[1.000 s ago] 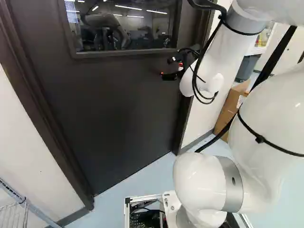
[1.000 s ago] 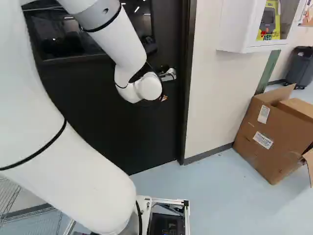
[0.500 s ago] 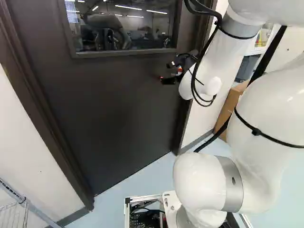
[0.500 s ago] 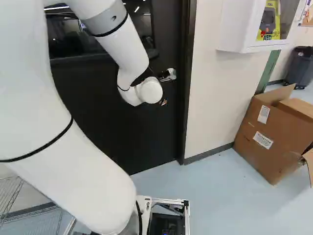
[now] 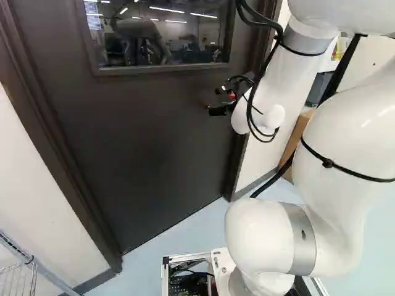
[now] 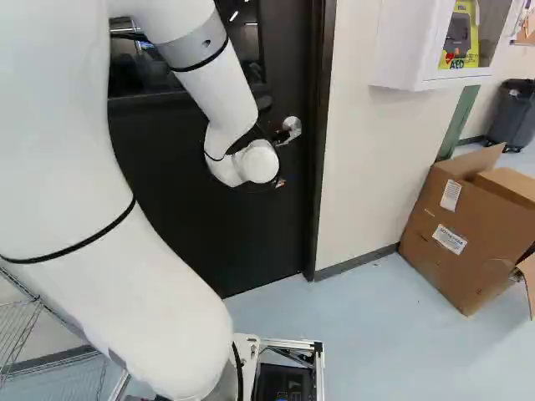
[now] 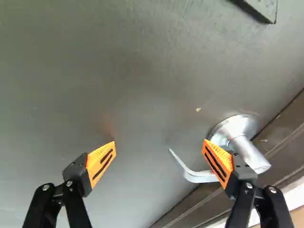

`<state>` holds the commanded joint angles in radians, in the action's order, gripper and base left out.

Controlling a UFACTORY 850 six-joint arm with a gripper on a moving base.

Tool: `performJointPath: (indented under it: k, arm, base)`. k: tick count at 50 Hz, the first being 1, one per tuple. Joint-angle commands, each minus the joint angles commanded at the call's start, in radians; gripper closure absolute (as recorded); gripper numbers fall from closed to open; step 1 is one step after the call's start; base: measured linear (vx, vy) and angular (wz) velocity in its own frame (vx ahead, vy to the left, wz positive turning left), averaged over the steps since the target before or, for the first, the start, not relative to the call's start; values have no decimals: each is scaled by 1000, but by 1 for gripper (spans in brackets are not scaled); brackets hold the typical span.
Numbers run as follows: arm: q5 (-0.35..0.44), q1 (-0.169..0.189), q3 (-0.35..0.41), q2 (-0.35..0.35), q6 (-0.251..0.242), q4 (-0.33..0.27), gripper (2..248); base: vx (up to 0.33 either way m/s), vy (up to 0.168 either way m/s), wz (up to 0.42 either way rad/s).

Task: Open the door and move inside

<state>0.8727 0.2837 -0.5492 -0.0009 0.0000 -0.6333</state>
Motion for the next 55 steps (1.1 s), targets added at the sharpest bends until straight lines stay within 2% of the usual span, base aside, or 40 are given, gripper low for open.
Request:
performJointPath:
  k: [21, 55]
  arm:
    - [0, -6, 43, -11, 0, 0, 3]
    - [0, -5, 42, -98, 0, 0, 3]
  base:
    - [0, 0, 0]
    - [0, 0, 0]
